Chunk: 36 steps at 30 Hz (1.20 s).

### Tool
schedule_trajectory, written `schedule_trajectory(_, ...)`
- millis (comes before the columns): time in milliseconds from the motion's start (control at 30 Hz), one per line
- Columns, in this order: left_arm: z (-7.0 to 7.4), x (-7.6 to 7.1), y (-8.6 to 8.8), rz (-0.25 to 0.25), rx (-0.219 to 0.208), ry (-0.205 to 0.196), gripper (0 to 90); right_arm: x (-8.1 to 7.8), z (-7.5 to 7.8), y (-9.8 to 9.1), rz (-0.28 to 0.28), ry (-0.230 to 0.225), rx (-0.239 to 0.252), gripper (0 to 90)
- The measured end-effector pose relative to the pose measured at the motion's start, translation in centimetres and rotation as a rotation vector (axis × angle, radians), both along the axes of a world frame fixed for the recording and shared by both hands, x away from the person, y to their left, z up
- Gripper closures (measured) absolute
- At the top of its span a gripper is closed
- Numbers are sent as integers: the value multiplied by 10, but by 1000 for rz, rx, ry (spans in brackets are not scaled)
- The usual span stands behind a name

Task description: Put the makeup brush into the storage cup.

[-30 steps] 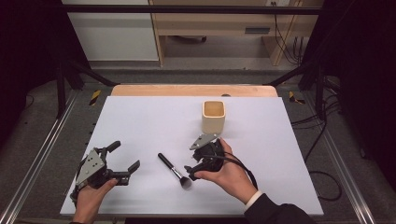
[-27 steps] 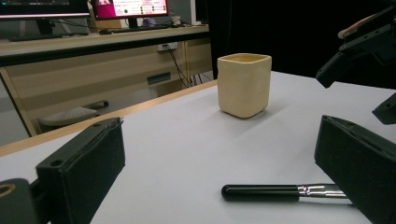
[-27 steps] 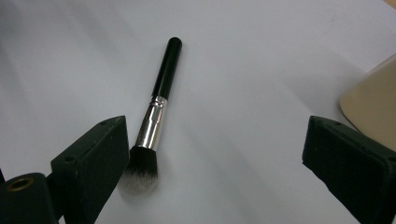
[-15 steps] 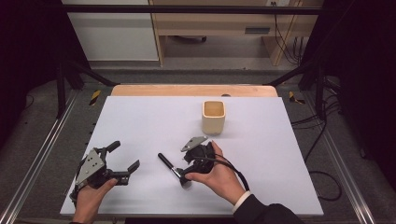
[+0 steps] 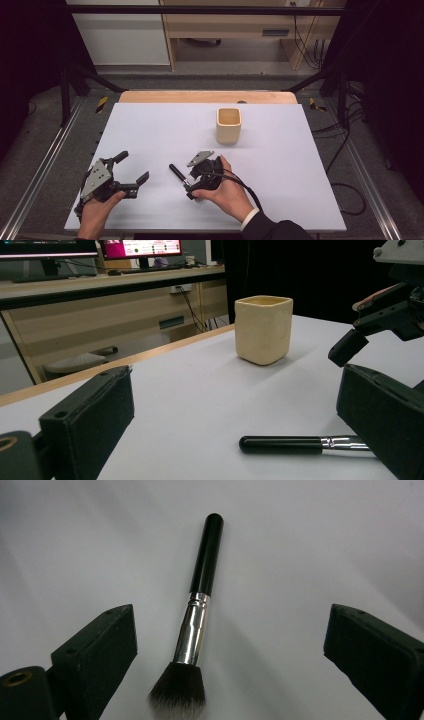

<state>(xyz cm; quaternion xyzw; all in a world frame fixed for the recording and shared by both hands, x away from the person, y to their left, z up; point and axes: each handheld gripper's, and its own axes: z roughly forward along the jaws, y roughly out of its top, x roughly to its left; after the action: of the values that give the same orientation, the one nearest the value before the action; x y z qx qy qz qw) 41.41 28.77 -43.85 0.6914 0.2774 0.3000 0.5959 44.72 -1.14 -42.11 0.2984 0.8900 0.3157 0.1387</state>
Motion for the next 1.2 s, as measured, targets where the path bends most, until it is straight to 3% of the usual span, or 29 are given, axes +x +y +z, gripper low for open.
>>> schedule_trajectory(733, 0, 0, -2, -6, 12, 4, 17, -1, -22, 19, -11, 60, -35, 109)
schedule_trajectory(800, 0, 0, -2, -7, 12, 5, 17, -1, -24, 20, -15, 75, -33, 196)
schedule_trajectory(1200, 0, 0, -4, -14, 16, 3, 18, -1, -31, 23, -17, 103, -27, 456)
